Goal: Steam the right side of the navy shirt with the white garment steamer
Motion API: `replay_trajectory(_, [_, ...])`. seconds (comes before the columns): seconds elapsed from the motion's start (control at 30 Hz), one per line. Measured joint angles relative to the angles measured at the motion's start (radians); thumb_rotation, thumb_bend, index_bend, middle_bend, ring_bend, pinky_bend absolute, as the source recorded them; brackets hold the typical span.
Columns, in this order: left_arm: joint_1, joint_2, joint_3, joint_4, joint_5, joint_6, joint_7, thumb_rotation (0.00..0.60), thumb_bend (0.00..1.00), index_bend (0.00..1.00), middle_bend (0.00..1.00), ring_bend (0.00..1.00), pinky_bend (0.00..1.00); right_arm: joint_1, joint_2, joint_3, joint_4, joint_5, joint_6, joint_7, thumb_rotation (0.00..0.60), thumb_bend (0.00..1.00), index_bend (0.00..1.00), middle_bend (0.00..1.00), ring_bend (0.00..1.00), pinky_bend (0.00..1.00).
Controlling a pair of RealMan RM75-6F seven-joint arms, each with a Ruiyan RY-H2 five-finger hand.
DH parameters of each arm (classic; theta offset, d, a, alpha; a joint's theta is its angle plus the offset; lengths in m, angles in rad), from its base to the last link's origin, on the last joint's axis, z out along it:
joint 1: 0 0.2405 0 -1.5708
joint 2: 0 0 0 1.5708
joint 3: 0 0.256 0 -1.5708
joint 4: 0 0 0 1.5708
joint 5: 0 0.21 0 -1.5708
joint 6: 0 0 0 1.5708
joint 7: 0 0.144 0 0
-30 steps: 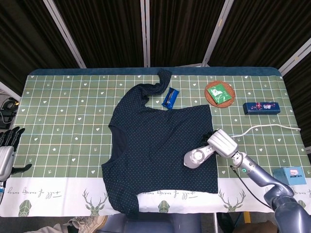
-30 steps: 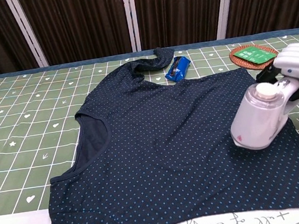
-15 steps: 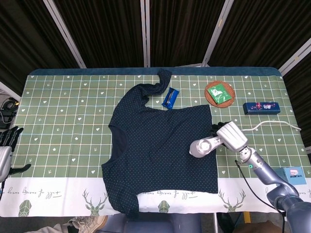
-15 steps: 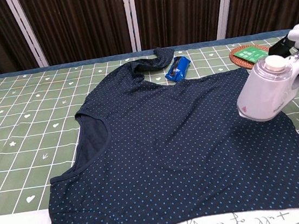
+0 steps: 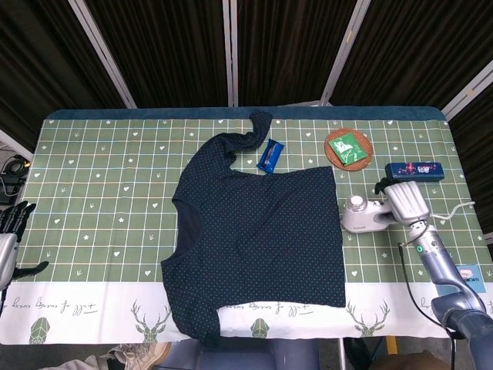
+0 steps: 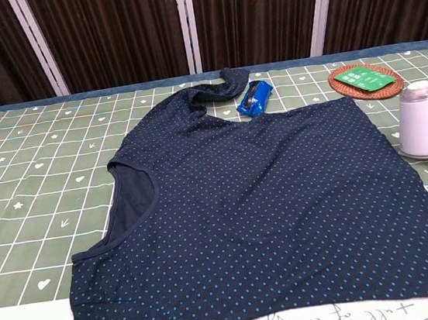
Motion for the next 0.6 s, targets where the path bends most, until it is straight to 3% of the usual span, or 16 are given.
replay_trajectory(0.03, [0.000, 0.000, 0.000, 0.000, 0.000, 0.000, 0.000, 0.600, 0.00, 0.00, 0.00, 0.00, 0.00, -0.001, 0.005, 0.007, -0.008, 0.015, -0.026, -0.019, 0.600, 0.25, 0.08, 0.07, 0.11, 0.28])
replay_trajectory(0.13, [0.000, 0.000, -0.001, -0.001, -0.003, -0.002, 0.000, 0.600, 0.00, 0.00, 0.00, 0.00, 0.00, -0.003, 0.024, 0.020, -0.040, 0.043, -0.069, -0.059, 0.600, 0.14, 0.00, 0.00, 0.00, 0.14])
replay_trajectory(0.4, [0.000, 0.001, 0.000, -0.003, -0.001, -0.003, -0.002, 0.600, 0.00, 0.00, 0.00, 0.00, 0.00, -0.015, 0.097, 0.036, -0.175, 0.055, -0.061, -0.123, 0.600, 0.05, 0.00, 0.00, 0.00, 0.04])
replay_trajectory(0.6, [0.005, 0.010, 0.001, -0.011, 0.014, 0.008, -0.014, 0.600, 0.00, 0.00, 0.00, 0.00, 0.00, -0.051, 0.203, 0.043, -0.383, 0.059, 0.000, -0.172, 0.600, 0.00, 0.00, 0.00, 0.00, 0.00])
